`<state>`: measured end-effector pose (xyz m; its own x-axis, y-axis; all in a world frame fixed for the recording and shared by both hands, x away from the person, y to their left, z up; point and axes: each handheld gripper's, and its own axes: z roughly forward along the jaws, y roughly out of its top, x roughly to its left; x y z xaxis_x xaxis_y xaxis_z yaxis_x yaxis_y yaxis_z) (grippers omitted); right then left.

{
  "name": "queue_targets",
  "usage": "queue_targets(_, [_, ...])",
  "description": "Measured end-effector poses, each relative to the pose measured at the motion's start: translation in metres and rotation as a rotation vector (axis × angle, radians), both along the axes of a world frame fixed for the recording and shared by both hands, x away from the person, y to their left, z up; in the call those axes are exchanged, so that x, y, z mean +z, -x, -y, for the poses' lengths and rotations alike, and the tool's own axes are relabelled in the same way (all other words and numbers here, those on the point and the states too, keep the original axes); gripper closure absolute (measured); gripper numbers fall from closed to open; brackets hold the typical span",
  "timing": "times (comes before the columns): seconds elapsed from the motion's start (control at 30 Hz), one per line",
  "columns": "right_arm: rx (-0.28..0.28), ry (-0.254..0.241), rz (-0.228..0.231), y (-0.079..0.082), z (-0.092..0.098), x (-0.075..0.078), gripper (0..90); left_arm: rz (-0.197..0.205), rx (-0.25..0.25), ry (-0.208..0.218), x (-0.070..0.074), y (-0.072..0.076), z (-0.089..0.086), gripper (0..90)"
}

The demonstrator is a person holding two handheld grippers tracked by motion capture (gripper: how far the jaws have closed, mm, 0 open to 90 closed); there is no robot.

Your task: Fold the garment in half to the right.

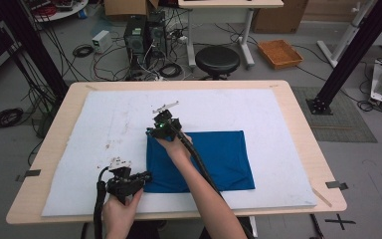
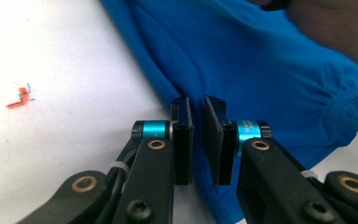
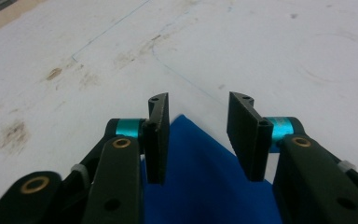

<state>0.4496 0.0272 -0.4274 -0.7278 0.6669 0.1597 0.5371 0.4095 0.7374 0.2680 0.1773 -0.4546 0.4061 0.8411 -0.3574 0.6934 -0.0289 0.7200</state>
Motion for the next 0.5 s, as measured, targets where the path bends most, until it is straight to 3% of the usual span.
queue_targets(0.2, [0.026,0.120,0.031,-0.001,-0.027,-0.008,66.3,-0.001,-0.002,0.006,0.000,0.000,-0.001,81.5])
queue_targets(0.33, [0.034,0.179,0.060,0.000,-0.033,-0.013,80.4,-0.002,-0.002,0.006,0.000,0.000,0.000,81.5])
queue_targets(0.43, [0.036,0.186,0.065,0.000,-0.032,-0.012,89.0,-0.003,-0.004,0.008,0.000,0.000,-0.001,81.5])
queue_targets(0.5, [0.035,0.159,0.068,0.000,-0.031,-0.009,89.7,0.001,-0.009,0.007,0.000,0.000,-0.001,82.9])
